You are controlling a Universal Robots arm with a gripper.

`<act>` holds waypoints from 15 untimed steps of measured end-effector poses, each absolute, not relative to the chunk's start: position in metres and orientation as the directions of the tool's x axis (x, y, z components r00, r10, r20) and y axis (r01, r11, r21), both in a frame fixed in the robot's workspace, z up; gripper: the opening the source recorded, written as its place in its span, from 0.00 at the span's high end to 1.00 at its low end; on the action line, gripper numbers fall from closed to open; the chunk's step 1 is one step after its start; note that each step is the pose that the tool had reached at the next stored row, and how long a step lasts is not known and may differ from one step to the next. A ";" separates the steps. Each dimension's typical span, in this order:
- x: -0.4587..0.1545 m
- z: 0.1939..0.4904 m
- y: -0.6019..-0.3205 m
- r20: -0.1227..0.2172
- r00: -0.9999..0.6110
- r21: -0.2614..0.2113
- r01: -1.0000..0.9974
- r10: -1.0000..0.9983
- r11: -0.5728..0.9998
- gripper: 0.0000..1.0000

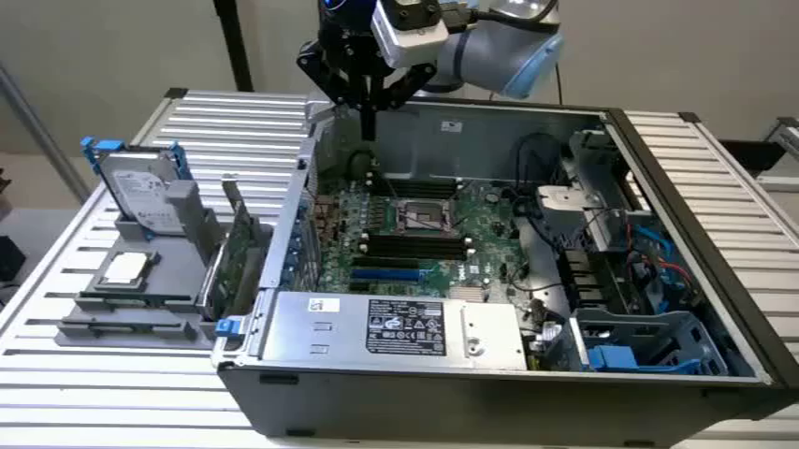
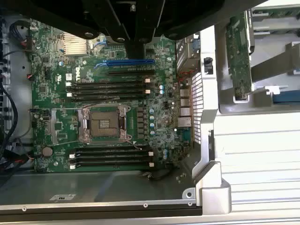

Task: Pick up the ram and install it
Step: 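Reach for the ram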

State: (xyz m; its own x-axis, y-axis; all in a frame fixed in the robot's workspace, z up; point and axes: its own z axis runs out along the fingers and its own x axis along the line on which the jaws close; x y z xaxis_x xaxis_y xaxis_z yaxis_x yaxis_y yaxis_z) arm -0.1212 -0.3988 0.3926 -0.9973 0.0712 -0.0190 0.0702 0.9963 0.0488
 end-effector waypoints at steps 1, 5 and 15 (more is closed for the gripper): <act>-0.121 0.393 -0.399 -0.019 -0.997 0.049 0.070 0.071 0.996 1.00; -0.121 0.393 -0.399 -0.019 -0.997 0.049 0.070 0.071 0.996 1.00; -0.122 0.393 -0.402 -0.019 -0.997 0.049 0.070 0.071 0.996 1.00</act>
